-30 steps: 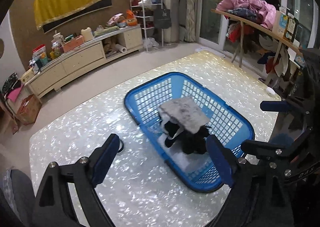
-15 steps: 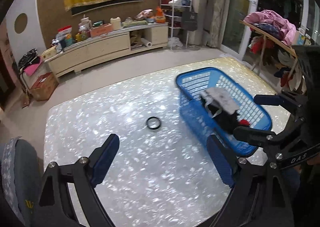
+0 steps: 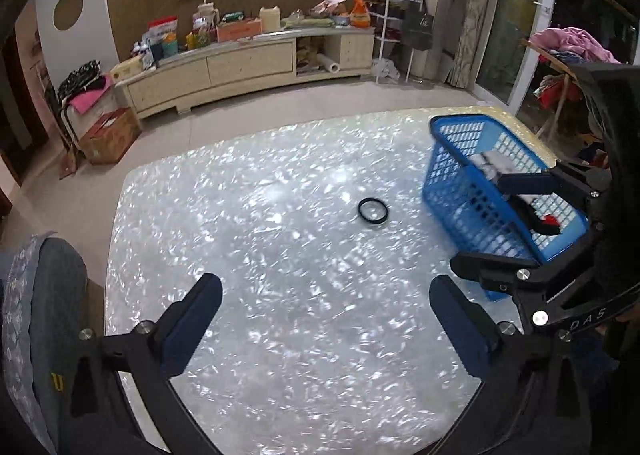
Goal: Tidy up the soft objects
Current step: 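Move the right gripper to the black rubber ring on the table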
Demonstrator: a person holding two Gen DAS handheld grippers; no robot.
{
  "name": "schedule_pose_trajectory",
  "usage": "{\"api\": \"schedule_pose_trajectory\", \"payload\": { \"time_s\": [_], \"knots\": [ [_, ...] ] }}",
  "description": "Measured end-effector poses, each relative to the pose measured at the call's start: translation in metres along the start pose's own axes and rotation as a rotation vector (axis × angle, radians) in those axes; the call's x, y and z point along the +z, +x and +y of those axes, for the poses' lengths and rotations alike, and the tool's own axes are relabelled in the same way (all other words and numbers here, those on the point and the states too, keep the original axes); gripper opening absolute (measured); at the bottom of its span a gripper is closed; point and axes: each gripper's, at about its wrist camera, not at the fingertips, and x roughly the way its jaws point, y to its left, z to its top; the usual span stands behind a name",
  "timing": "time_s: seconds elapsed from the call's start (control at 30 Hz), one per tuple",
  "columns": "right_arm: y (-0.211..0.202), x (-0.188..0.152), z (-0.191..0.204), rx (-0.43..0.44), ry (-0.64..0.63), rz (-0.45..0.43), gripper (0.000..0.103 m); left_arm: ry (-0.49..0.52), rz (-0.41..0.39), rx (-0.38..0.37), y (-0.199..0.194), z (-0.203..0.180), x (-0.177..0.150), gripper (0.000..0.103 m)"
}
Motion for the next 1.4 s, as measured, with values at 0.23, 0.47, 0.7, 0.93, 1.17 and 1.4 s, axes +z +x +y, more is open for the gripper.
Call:
{"api": "schedule_pose_trajectory", "payload": {
  "time_s": [0.23,0.47,0.7,0.93,1.17,1.4],
  "knots": [
    [0.035,0.011,0.017,0.009,-0.043,0.060,0.103,-0.042,0.056,0.020,0.039,0.032,-0.003,0.103],
    [0.079,0.028,0.017,-0.018,-0.031,0.119,0.103,-0.076,0.096,0.018,0.080,0.059,-0.005,0.103],
    [0.117,0.036,0.014,-0.087,-0.001,0.152,0.087,-0.101,0.096,0.017,0.111,0.075,0.004,0.103],
    [0.154,0.042,0.000,-0.105,0.043,0.228,0.060,-0.104,0.118,0.028,0.145,0.083,0.014,0.103],
    [0.175,0.047,-0.009,-0.137,0.061,0.254,0.054,-0.056,0.115,0.051,0.165,0.076,0.014,0.103],
    [0.198,0.054,-0.033,-0.143,0.102,0.290,0.037,-0.066,0.132,0.035,0.175,0.077,0.007,0.103]
  ]
}}
